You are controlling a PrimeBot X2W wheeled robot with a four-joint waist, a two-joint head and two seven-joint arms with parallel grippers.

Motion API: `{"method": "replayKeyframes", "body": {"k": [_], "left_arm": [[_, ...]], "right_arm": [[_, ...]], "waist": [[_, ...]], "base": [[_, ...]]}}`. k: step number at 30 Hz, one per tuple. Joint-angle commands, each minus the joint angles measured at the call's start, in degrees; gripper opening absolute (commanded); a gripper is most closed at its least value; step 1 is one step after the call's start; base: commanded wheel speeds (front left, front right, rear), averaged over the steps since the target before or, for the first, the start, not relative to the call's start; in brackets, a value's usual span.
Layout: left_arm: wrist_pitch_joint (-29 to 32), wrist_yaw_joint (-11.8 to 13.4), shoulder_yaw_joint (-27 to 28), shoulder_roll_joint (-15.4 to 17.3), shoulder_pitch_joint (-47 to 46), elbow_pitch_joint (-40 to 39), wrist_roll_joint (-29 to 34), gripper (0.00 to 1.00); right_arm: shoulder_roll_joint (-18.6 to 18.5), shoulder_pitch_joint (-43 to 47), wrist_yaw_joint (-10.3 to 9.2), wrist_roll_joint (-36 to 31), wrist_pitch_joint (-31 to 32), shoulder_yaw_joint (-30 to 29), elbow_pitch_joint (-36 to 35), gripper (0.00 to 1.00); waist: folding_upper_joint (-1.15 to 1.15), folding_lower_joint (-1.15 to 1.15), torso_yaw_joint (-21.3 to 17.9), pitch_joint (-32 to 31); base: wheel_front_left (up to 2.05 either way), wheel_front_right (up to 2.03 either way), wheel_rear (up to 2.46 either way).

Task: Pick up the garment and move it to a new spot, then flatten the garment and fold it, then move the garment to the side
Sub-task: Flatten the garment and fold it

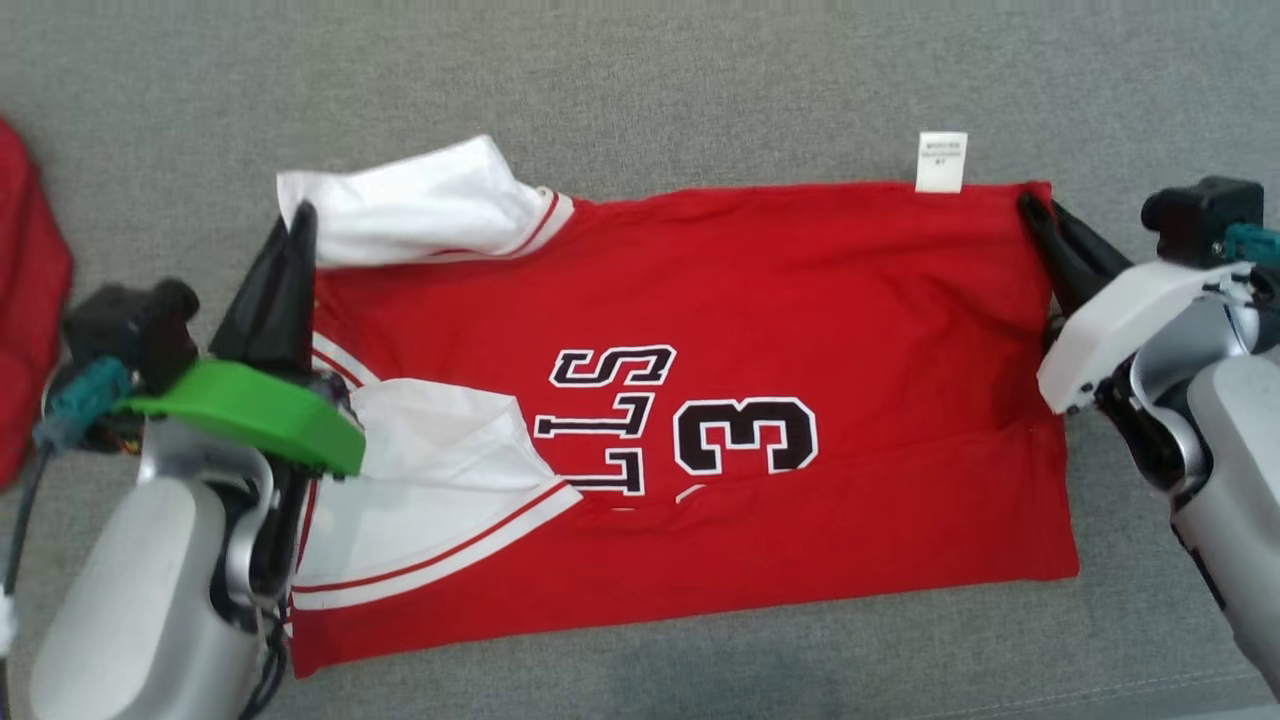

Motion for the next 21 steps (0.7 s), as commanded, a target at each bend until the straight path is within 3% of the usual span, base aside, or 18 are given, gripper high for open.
{"method": "replayKeyframes", "body": {"k": [1,11,21], "left_arm": [[-0.62,0.68,0.07,0.38,3.29,-1.68,-0.14,0.0],[-2.57,5.54,-0.45,0.86,22.62,-12.34,-1.28,0.0],[-4.5,7.63,-1.55,-1.69,29.24,-11.39,-2.54,0.0]], "right_arm": [[-0.24,2.16,-0.08,0.45,-1.18,-0.44,-0.6,0.0],[0.8,15.04,-0.08,2.94,-4.41,-2.54,-7.07,0.0],[2.47,21.01,-0.08,2.29,-4.67,-5.15,-8.59,0.0]], "waist": [[0.0,0.0,0.23,-3.17],[0.0,0.0,0.28,-9.14],[0.0,0.0,-0.36,-10.94]], "base": [[0.0,0.0,0.0],[0.0,0.0,0.0],[0.0,0.0,0.0]]}}
